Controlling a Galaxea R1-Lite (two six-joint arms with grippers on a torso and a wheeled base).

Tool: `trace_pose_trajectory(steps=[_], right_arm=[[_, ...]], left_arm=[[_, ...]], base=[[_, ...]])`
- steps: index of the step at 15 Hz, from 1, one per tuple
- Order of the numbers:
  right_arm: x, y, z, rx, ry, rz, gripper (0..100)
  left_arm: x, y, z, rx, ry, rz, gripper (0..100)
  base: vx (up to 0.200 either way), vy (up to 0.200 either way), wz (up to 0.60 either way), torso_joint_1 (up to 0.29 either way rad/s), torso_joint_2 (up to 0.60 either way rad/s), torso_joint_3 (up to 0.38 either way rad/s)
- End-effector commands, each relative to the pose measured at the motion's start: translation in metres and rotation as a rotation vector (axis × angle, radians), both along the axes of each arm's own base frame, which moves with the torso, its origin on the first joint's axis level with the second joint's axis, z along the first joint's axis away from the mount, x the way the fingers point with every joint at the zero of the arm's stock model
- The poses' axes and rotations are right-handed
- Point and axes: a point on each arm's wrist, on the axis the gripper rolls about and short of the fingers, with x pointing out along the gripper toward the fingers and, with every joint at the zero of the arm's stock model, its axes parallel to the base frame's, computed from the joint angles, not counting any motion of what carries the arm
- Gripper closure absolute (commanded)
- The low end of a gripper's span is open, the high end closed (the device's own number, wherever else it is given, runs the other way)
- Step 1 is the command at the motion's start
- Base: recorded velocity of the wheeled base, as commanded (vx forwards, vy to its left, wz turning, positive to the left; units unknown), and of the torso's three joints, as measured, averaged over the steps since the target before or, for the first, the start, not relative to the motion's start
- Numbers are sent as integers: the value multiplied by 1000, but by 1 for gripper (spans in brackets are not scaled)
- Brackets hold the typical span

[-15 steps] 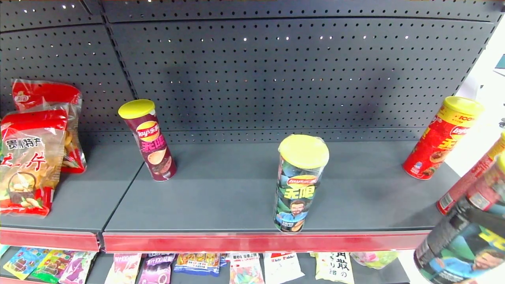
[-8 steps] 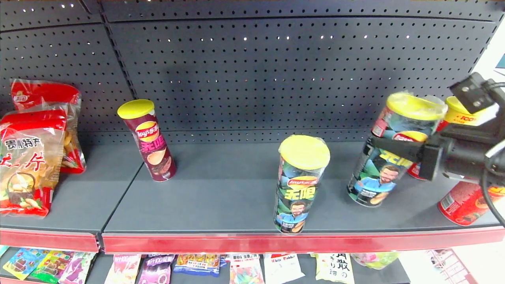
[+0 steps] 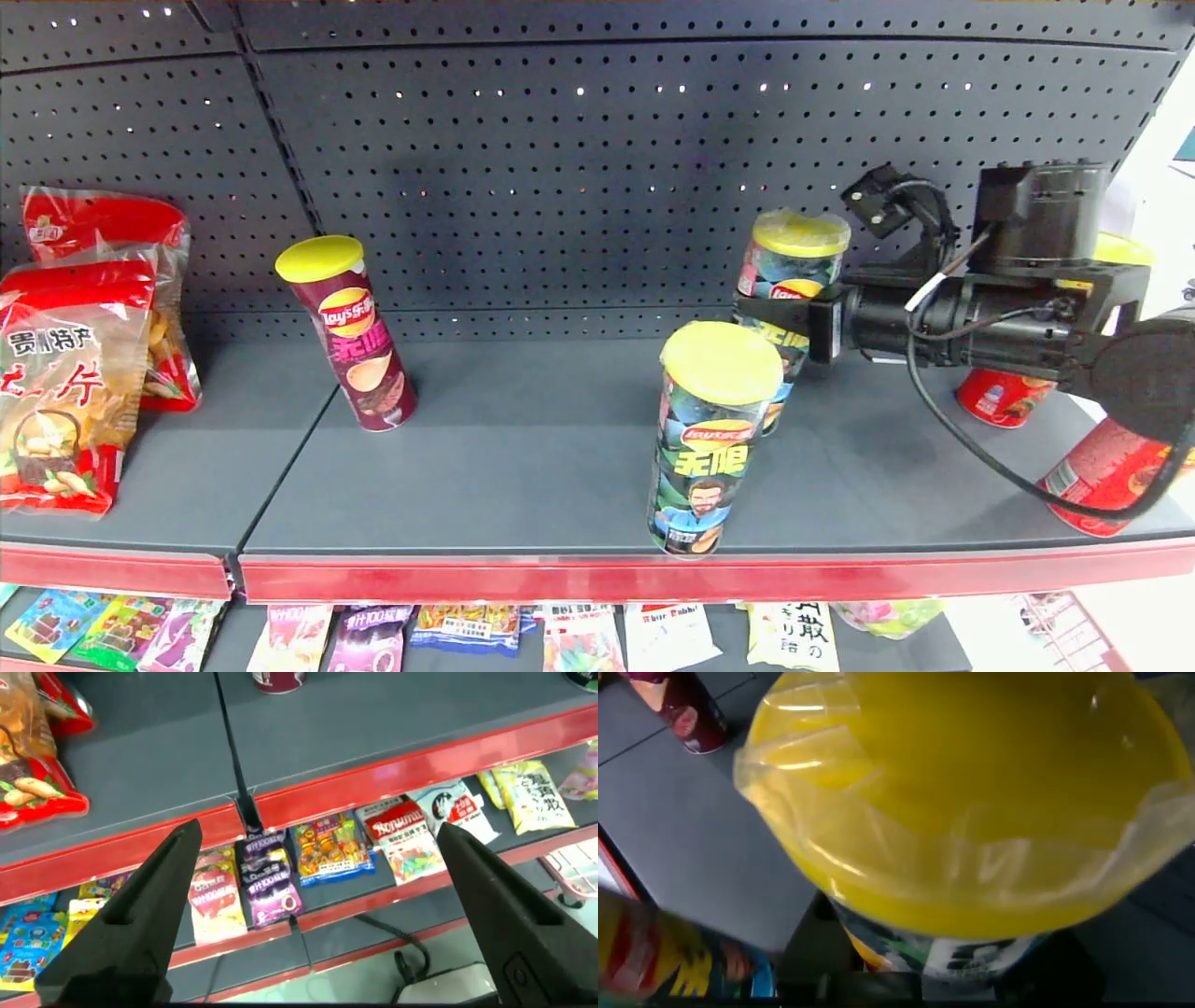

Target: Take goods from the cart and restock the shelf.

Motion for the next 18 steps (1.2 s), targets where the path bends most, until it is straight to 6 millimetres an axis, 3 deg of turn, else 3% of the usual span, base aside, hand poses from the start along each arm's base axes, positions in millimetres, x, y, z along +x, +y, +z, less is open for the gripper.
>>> trace_pose_trajectory(steps=[1, 7, 17, 18], right_arm=[[18, 18, -12, -8, 23, 30, 100], [39, 34, -12, -1, -1, 46, 100], [33, 41, -19, -13, 20, 65, 100], [32, 41, -20, -15, 25, 65, 0]], left_arm=[[1, 0, 1, 3, 6, 3, 0], [1, 0, 3, 2, 3, 3, 0], [1, -1, 2, 4, 10, 1, 0], [1, -1, 2, 5, 12, 1, 0]], base=[[0, 0, 0, 0, 0, 0], [0, 0, 0, 0, 0, 0], [0, 0, 0, 0, 0, 0], [0, 0, 0, 0, 0, 0]])
